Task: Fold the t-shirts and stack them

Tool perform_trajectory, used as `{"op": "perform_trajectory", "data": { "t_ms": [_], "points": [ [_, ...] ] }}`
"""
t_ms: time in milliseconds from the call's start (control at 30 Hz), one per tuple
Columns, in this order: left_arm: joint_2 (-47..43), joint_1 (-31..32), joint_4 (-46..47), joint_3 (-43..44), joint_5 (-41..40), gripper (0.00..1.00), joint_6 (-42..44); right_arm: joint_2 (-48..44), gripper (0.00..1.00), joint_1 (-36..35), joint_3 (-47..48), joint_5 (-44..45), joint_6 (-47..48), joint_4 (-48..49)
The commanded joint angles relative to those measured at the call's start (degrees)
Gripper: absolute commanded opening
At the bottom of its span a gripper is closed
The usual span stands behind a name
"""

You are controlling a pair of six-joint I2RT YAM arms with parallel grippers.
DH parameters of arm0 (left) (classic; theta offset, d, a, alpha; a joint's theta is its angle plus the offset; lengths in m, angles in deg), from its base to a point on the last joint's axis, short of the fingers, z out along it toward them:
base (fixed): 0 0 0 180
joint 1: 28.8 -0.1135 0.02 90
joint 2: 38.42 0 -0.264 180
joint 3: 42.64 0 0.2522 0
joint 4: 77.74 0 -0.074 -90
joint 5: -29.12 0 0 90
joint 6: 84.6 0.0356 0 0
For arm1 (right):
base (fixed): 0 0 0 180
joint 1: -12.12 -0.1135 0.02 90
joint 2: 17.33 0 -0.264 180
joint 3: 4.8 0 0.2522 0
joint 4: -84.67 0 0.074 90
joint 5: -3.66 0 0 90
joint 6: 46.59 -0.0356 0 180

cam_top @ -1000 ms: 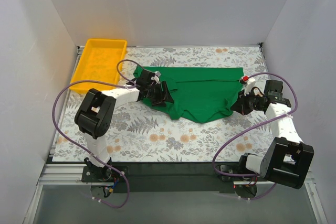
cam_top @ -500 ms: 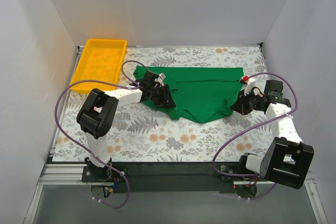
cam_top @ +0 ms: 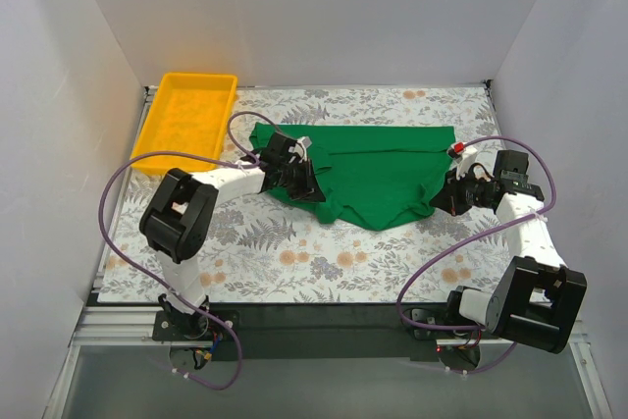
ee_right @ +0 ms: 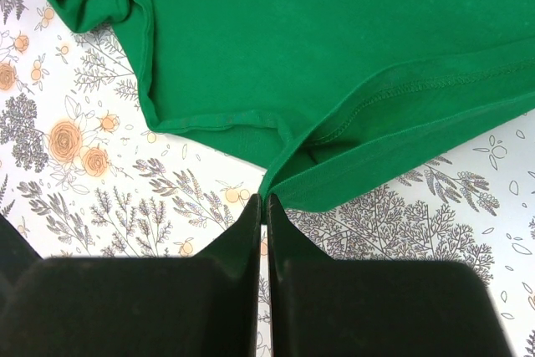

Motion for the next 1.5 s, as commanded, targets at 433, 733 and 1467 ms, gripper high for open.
{"op": "perform_trajectory", "data": {
  "t_ms": [433,733,1467],
  "points": [
    [-11.2,0.2,0.6,-4.0,-3.6,0.11,4.3,0.2,0.01,0.3,-0.2,-1.4,1.0,1.0],
    [-12.1,0.2,0.8,-3.4,-8.1,0.50,5.4,0.6,0.01,0.3,-0.2,-1.4,1.2,0.9],
    [-2.7,1.5,-1.4,1.3,0.6,0.26,6.0,0.9,0.01,0.4,-0.3,-1.4,1.2,0.9]
  ]
}}
